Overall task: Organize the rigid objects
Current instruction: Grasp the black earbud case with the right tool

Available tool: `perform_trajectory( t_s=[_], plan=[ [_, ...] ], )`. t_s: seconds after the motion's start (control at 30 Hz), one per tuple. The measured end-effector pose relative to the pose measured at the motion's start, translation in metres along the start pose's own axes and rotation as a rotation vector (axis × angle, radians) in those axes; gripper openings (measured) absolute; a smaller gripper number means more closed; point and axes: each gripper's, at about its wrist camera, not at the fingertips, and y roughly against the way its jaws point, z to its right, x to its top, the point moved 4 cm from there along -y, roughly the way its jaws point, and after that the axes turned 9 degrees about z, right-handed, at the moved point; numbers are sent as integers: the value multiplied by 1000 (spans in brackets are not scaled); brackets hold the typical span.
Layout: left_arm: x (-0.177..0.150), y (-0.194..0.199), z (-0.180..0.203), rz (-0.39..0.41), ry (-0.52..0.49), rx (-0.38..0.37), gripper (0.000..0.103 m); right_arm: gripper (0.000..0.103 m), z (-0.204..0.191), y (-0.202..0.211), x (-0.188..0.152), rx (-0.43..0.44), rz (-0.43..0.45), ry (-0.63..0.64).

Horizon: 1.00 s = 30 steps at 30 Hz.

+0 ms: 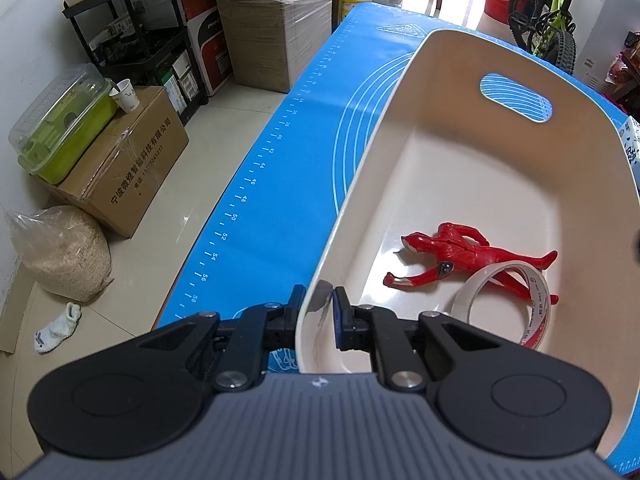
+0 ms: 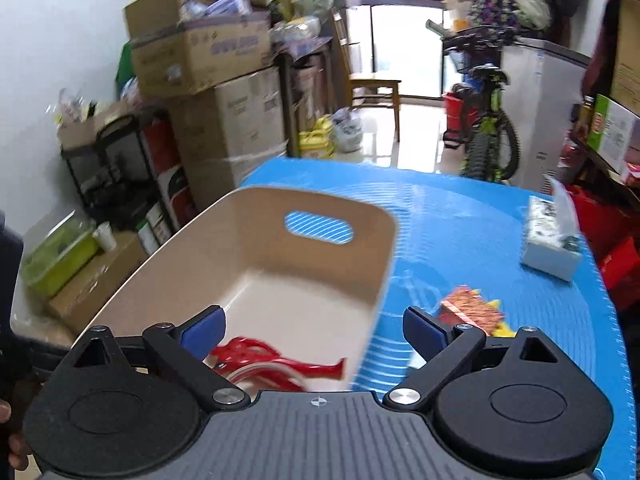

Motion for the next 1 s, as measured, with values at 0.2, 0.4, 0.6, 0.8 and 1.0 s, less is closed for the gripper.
perform_trajectory(
  t_s=[0.2,0.4,0.6,0.8,1.0],
  plan=[
    [0,0,0,0,0,-1,16,96,43,9,-8,-84,3,-30],
    [0,0,0,0,0,0,16,94,84,-5,-30,-187,-69,-39],
    [0,1,-1,-1,3,-2,16,85,107,-37,-66,-217,-237,-99],
    [-1,1,0,-1,5,-2,16,83,110,-56,-92,-221,-327,-102],
    [-1,1,-1,-1,3,-1,16,82,102,-65,-99,-210,-357,-107]
  ],
)
